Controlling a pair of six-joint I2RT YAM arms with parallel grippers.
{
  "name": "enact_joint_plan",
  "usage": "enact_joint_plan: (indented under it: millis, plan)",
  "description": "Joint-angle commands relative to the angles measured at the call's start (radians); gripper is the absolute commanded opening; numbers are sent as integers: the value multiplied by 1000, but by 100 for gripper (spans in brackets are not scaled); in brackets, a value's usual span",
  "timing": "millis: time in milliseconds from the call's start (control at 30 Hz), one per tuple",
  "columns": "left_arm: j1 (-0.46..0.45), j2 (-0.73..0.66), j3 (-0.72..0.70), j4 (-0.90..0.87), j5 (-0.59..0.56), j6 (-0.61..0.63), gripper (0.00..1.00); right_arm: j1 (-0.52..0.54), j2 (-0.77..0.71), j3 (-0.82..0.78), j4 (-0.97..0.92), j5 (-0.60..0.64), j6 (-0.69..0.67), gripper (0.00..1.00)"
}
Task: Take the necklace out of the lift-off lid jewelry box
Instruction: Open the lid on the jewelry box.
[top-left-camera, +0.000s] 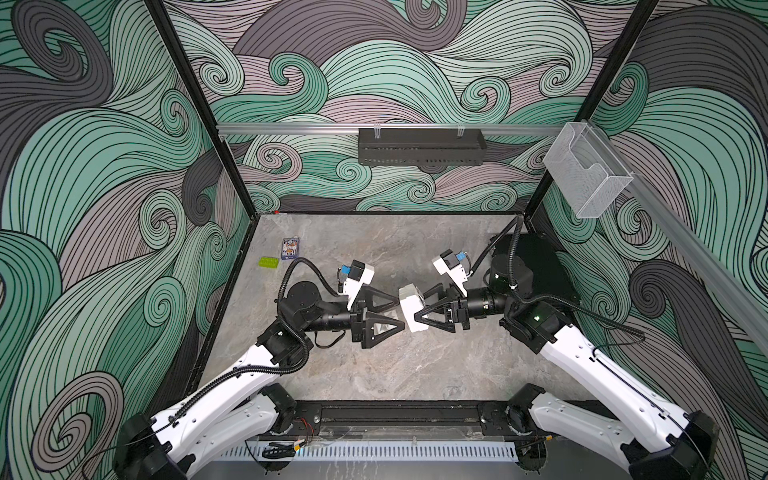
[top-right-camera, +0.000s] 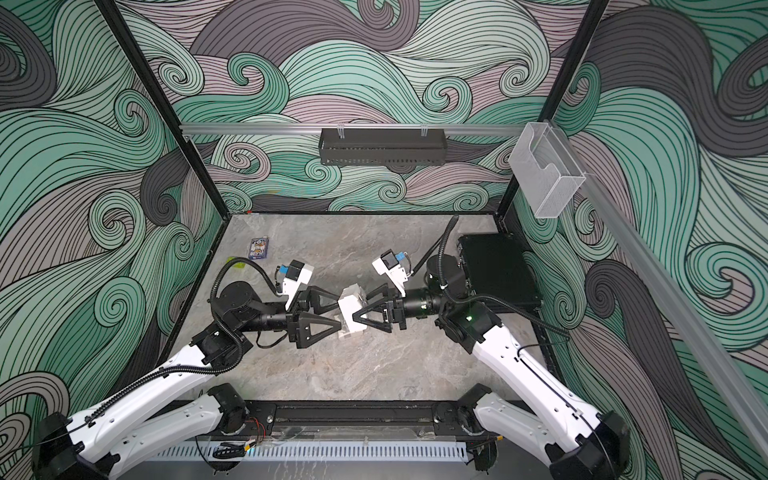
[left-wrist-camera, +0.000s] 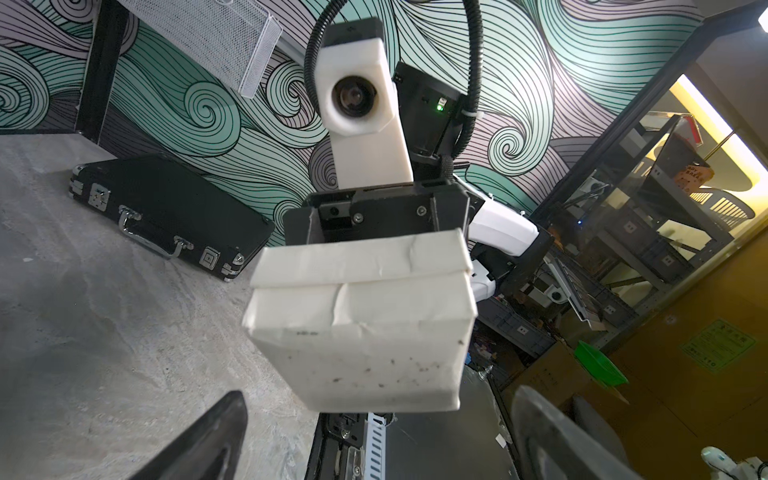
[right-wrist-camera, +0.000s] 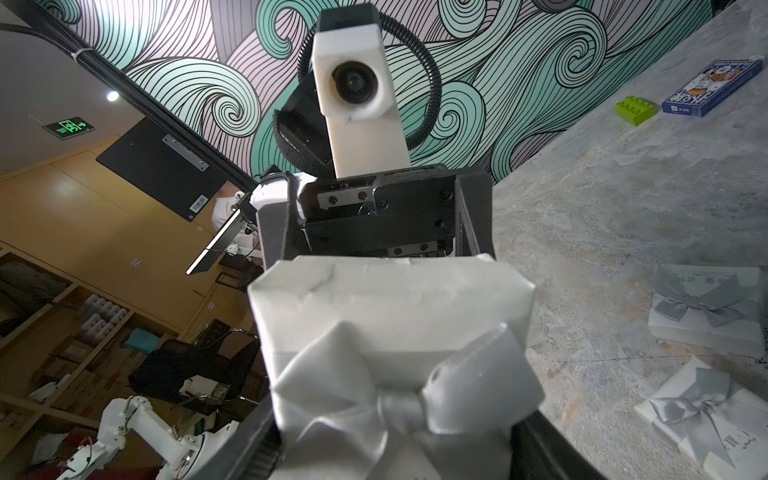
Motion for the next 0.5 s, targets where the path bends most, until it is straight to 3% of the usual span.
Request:
enact_joint_plan:
  millis: [0,467]
  plan:
    - [-14,2,45,39,-3,-19,97,12,-20,24,52,-23,0,70]
    - [-40,27,50,75,-62,-45,90,34,-30,-9,123,-19,20,70]
